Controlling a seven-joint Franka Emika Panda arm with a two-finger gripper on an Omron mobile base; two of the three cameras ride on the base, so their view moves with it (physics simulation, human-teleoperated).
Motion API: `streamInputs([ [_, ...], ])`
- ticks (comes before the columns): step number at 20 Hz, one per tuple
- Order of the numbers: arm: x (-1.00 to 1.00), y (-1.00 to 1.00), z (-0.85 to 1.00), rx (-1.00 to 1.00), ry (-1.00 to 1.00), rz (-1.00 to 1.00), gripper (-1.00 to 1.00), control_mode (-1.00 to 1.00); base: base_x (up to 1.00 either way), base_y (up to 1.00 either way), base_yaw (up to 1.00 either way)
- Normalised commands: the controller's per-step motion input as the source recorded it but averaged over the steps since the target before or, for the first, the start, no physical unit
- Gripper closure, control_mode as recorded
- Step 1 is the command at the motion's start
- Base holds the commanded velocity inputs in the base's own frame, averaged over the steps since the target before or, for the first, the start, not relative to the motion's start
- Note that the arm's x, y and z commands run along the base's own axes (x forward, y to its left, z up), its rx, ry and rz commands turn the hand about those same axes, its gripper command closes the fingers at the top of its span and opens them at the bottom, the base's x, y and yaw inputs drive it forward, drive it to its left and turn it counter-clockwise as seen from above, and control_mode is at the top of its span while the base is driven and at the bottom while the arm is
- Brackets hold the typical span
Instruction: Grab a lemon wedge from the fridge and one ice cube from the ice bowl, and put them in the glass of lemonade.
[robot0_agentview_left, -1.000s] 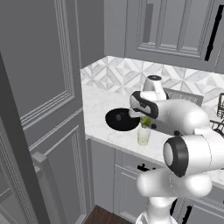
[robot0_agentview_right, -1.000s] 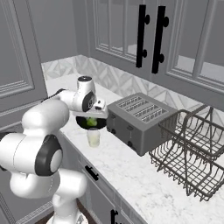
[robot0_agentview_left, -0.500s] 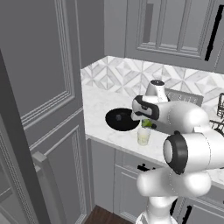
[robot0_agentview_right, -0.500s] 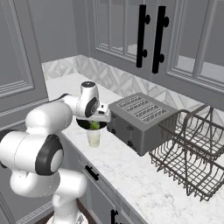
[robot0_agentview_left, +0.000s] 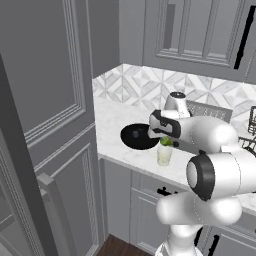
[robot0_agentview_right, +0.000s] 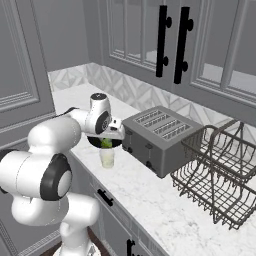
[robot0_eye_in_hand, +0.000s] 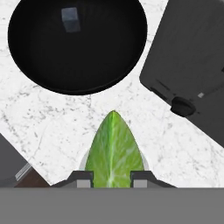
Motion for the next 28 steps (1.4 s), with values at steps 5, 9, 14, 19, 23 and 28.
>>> streamInputs([
  [5, 0.0, 0.0, 0.0, 0.0, 0.0, 0.0, -1.0, -1.0, 0.0, 0.0, 0.0],
  [9, 0.0, 0.0, 0.0, 0.0, 0.0, 0.0, -1.0, -1.0, 0.0, 0.0, 0.0],
  [14, 0.0, 0.0, 0.02, 0.0, 0.0, 0.0, -1.0, -1.0, 0.0, 0.0, 0.0],
  [19, -0.14, -0.03, 0.29, 0.08, -0.01, 0.0, -1.0, -1.0, 0.0, 0.0, 0.0],
  [23, -0.84, -0.06, 0.25, 0.09, -0.1, 0.0, -1.0, -1.0, 0.0, 0.0, 0.0],
  [28, -0.94, -0.18, 0.24, 0.11, -0.12, 0.0, -1.0, -1.0, 0.0, 0.0, 0.0],
])
